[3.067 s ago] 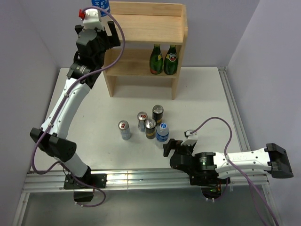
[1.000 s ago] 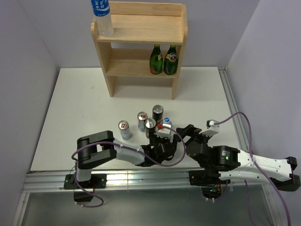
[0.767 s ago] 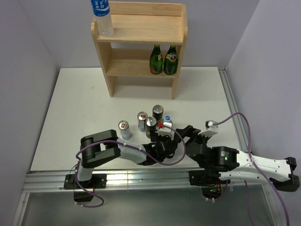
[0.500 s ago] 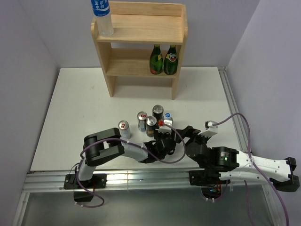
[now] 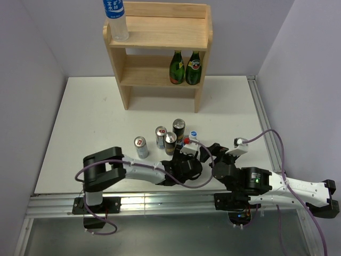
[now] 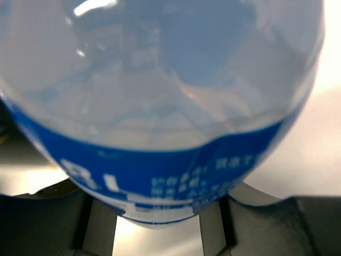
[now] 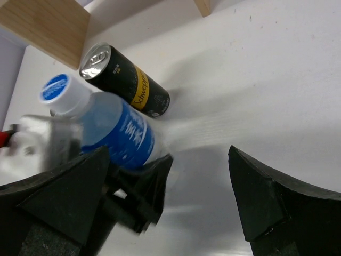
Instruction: Place and organize the beverage onto the shelf
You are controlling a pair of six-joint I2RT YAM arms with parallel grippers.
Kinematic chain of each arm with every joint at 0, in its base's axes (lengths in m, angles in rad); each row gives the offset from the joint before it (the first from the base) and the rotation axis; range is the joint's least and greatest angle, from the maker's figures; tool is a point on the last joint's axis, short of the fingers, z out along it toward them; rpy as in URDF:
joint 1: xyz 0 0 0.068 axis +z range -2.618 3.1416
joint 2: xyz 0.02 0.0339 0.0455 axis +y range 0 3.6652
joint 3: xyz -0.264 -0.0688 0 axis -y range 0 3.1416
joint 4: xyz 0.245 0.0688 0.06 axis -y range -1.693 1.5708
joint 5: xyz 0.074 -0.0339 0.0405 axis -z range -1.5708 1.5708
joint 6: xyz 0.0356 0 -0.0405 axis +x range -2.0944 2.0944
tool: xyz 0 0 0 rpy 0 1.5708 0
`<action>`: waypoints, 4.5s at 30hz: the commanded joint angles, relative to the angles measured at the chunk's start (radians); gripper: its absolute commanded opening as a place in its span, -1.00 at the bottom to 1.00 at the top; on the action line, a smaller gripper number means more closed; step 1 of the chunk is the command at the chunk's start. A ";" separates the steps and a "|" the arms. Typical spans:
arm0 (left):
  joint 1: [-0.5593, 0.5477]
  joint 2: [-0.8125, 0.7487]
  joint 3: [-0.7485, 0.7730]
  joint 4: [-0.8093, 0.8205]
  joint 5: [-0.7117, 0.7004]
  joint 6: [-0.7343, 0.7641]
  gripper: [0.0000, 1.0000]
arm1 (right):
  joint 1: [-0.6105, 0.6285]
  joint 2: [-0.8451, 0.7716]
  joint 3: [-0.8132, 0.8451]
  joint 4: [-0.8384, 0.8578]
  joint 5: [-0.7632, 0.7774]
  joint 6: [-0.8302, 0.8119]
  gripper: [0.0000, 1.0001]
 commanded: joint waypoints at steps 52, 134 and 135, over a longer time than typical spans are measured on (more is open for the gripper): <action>0.724 0.028 1.351 -0.134 0.261 0.671 -0.99 | 0.001 -0.022 -0.126 0.170 -0.065 -0.065 1.00; 0.786 -0.001 1.022 -0.118 0.214 0.536 0.99 | 0.001 0.027 -0.128 0.182 -0.050 -0.058 1.00; 0.774 -0.013 0.987 -0.107 0.209 0.537 0.99 | 0.001 0.027 -0.128 0.182 -0.051 -0.059 1.00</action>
